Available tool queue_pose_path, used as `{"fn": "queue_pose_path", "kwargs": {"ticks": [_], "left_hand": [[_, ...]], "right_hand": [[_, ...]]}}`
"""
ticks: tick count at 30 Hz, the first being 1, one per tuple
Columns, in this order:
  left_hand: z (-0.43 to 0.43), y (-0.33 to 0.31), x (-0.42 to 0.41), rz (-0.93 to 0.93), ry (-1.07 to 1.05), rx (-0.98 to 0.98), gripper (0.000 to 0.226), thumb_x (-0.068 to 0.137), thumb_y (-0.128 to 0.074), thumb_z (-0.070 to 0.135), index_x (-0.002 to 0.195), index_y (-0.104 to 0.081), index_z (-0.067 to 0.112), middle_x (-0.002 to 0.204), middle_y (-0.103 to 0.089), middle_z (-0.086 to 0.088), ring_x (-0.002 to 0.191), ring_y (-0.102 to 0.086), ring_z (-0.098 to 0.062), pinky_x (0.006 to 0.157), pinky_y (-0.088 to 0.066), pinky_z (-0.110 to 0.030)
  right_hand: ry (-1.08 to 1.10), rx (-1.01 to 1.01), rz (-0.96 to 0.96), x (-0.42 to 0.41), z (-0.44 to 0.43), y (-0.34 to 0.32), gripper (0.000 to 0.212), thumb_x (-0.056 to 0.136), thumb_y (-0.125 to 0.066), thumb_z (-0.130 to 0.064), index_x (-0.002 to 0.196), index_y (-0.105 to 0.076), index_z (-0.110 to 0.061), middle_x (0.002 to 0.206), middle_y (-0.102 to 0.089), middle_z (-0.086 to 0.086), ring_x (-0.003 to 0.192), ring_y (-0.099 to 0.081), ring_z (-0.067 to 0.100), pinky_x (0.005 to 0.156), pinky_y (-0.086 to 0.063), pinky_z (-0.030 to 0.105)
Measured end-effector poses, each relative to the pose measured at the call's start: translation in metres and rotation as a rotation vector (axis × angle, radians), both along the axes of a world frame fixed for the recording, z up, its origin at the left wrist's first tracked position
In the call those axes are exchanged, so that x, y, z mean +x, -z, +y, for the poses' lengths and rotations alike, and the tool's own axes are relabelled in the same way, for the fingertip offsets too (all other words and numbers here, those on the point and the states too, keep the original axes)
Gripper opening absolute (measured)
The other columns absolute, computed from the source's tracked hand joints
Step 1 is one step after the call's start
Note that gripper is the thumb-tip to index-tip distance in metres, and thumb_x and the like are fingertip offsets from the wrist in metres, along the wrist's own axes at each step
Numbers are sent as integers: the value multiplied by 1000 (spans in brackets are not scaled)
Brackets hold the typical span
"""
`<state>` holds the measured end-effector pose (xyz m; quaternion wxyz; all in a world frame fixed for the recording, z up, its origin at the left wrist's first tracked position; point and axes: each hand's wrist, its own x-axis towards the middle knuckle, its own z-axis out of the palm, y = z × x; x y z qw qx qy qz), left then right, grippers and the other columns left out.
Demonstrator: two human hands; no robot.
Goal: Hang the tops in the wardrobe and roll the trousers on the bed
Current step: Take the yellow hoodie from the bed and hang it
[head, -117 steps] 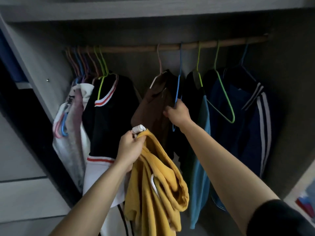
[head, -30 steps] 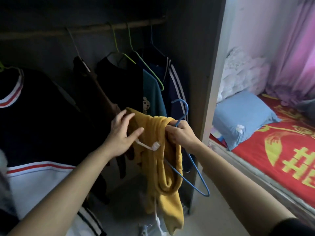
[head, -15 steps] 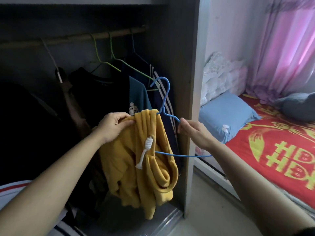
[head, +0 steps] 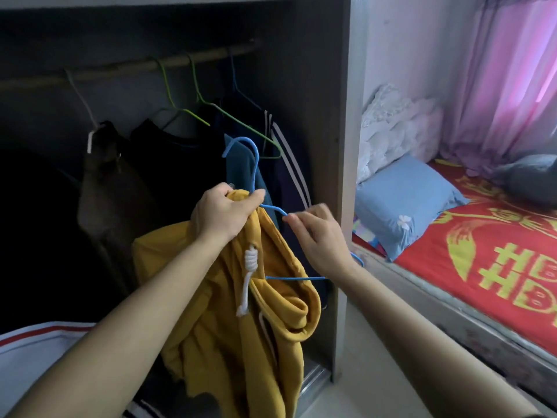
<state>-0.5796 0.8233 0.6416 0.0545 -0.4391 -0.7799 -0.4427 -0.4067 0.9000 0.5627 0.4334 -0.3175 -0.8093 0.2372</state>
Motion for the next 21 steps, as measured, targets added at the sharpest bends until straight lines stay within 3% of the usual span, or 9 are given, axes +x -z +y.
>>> {"fn": "queue_pose_path", "kwargs": {"ticks": [1, 3, 5, 7, 10, 12, 16, 18, 21], "left_hand": [[0, -1, -4, -10, -35, 5, 52, 69, -62, 71, 66, -58, 20, 64, -64, 6, 63, -62, -14, 55, -45, -27], [-3, -2, -15, -60, -81, 35, 46, 67, -63, 66, 68, -59, 20, 64, -64, 7, 62, -62, -15, 57, -48, -29], [-7, 0, -24, -98, -91, 82, 43, 67, -63, 65, 70, -58, 22, 63, -63, 7, 61, -62, -14, 55, -47, -29], [-10, 0, -28, -136, -78, 133, 40, 68, -63, 64, 72, -57, 25, 62, -63, 7, 58, -63, -14, 52, -45, -27], [-8, -7, -27, -215, -50, 223, 37, 66, -67, 62, 72, -56, 27, 60, -63, 8, 54, -62, -11, 49, -50, -29], [-5, -11, -24, -247, -18, 270, 34, 65, -69, 58, 69, -54, 28, 54, -60, 12, 48, -58, -5, 48, -49, -27], [-7, -14, -24, -248, 14, 310, 33, 67, -71, 57, 67, -53, 30, 52, -59, 14, 45, -57, -3, 47, -49, -26], [-12, -14, -33, -237, 8, 288, 34, 66, -71, 58, 68, -55, 28, 57, -63, 12, 49, -61, -7, 49, -54, -30], [-21, -12, -54, -227, -1, 219, 32, 61, -72, 56, 70, -62, 27, 62, -66, 8, 60, -66, -14, 58, -58, -37]], "right_hand": [[122, 115, 24, -4, -5, 5, 32, 100, -47, -50, 121, -62, -32, 118, -54, -6, 114, -46, 5, 98, -41, 33], [235, 308, 97, -4, -13, 15, 36, 94, -57, -50, 121, -59, -26, 121, -49, -1, 115, -43, 11, 98, -34, 29], [54, 318, 98, 0, -19, 26, 35, 91, -64, -52, 110, -60, -22, 106, -54, -4, 98, -50, 8, 84, -47, 29], [-184, 165, -72, -1, -27, 39, 42, 89, -63, -60, 111, -58, -25, 100, -57, -9, 89, -55, 5, 74, -54, 31], [-321, 53, -407, -17, -41, 64, 74, 82, -58, -73, 141, -40, -32, 132, -56, -9, 119, -53, 10, 100, -50, 36], [-365, 33, -526, -31, -49, 76, 85, 76, -61, -73, 145, -30, -34, 138, -53, -8, 124, -48, 15, 109, -39, 37], [-266, 140, -466, -53, -65, 84, 33, 80, -62, -53, 103, -44, -37, 97, -55, -14, 91, -48, 10, 95, -45, 38], [-237, 192, -432, -51, -63, 88, 15, 83, -57, -39, 96, -51, -34, 97, -55, -11, 91, -50, 12, 91, -48, 39], [-197, 157, -469, -28, -36, 86, 23, 79, -62, -25, 101, -60, -29, 108, -64, -8, 109, -57, 18, 103, -41, 38]]}}
